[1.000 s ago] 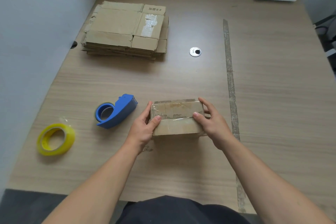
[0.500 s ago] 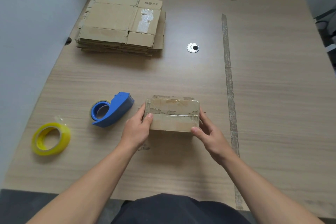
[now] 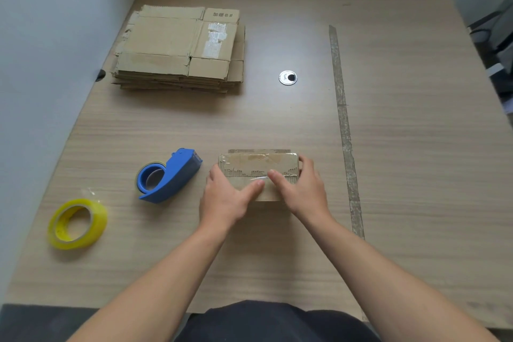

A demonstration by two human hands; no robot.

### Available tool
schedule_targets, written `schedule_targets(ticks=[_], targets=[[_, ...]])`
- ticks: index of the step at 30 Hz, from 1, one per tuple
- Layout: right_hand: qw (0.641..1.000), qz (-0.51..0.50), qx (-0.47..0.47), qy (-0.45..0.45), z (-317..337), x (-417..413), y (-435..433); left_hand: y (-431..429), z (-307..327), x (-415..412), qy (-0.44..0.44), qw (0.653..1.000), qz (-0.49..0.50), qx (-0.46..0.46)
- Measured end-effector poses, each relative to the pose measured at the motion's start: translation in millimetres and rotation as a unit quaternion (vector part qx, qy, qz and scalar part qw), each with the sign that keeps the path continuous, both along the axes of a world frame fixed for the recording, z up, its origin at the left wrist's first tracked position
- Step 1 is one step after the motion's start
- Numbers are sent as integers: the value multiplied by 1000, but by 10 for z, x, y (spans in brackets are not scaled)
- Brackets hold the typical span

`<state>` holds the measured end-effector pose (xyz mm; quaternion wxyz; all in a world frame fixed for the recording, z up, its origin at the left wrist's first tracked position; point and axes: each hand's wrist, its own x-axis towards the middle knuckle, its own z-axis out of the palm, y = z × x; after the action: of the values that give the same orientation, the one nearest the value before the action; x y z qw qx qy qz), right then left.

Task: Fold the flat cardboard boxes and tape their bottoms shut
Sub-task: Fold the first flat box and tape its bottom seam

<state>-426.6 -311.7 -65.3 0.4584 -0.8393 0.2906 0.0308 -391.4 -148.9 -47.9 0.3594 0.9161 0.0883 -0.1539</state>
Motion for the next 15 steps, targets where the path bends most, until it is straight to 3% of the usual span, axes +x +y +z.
schedule_targets(ticks=[4, 15], targets=[[998, 6, -29, 46, 1, 113, 61, -79, -4, 61, 7, 999, 38, 38], [998, 17, 43, -32, 76, 24, -116, 42, 27, 136, -12, 999, 10, 33]])
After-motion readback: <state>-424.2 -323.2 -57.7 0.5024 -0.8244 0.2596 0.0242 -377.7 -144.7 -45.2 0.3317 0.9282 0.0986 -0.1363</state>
